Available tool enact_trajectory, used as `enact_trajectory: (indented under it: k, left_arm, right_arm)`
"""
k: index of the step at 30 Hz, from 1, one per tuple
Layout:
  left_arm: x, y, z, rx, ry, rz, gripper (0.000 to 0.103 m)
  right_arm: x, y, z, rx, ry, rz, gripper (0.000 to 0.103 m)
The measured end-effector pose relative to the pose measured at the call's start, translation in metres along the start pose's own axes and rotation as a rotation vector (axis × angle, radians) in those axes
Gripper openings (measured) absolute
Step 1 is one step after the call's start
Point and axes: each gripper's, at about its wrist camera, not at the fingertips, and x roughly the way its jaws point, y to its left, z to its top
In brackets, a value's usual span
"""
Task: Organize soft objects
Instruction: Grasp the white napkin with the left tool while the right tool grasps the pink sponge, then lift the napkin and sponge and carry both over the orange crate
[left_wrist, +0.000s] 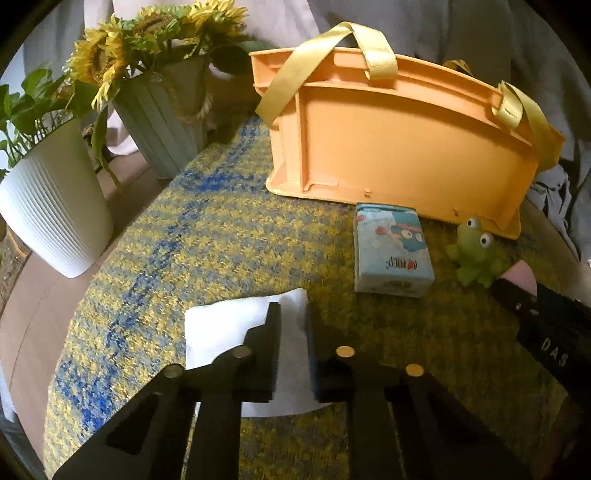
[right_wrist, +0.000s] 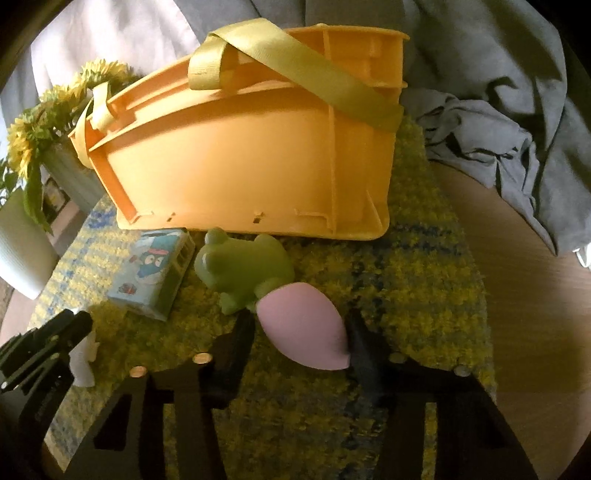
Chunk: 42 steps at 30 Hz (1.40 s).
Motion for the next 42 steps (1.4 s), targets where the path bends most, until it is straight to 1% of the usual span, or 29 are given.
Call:
enact_trajectory:
  k: [2, 5, 10, 26, 35, 42]
  left_arm:
    - [-0.004, -0.002, -0.001, 0.010, -0.012, -0.008, 0.006]
    - [-0.012, -0.003, -0.002, 0.019, -0.039, -0.010, 0.005]
    - [-0.028, -0.001, -0.001, 0.028, -0.092, -0.020, 0.004]
    - [-0.082, 0.014, 0.009, 0.037, -0.242, -0.093, 0.004]
    - [-0.112, 0.020, 0.021, 0.030, -0.332, -0.149, 0.004]
    - [-0.133, 0.027, 0.033, 0.041, -0.411, -0.176, 0.004]
  right_arm:
    - [-0.003, -0.001, -0.001, 0.003, -0.004, 0.003, 0.045]
    - [-0.008, 0.000, -0.003, 0.002, -0.010, 0.011, 0.045]
    - [-0.021, 0.005, -0.006, 0.006, -0.028, 0.027, 0.045]
    - [-0.073, 0.023, -0.002, -0.006, -0.119, 0.060, 0.045]
    - [-0.106, 0.032, 0.007, -0.005, -0.196, 0.072, 0.045]
    - [-0.129, 0.041, 0.018, -0.011, -0.262, 0.072, 0.045]
